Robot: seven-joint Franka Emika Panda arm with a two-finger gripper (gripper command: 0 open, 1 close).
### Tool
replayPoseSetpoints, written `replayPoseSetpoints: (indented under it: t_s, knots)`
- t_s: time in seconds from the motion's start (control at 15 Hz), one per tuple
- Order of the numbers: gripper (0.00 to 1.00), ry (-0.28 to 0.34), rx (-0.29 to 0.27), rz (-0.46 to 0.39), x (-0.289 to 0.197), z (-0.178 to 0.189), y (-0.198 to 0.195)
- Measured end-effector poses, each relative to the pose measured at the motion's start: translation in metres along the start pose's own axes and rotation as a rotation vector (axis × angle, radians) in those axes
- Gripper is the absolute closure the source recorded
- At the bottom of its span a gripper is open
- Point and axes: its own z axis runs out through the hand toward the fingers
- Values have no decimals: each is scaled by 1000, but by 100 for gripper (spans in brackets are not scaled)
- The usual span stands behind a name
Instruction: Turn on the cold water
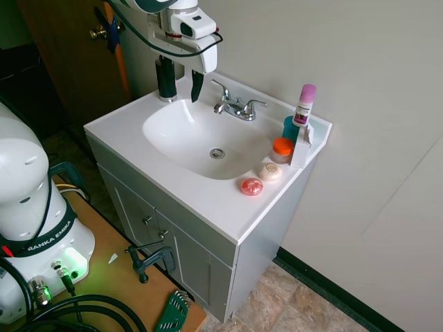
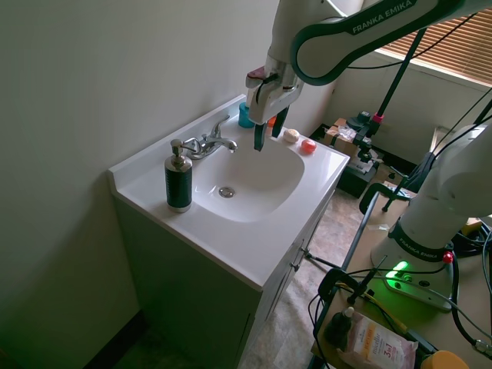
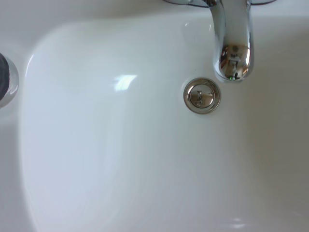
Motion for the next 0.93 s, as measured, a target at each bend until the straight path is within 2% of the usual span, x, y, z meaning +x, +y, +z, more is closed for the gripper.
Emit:
replayPoseSetpoints:
  t_s: [0.2, 0.33, 0.47, 0.6, 0.73, 0.93]
  knots:
    - [0, -6, -2, 6, 0, 0, 1]
    - [0, 27, -31, 22, 8, 2, 7]
    - [0, 110, -45, 80, 37, 9, 21]
    - [0, 222, -27, 152, 75, 17, 25]
    - [0, 314, -12, 207, 107, 25, 12]
    - [0, 420, 4, 254, 142, 31, -18]
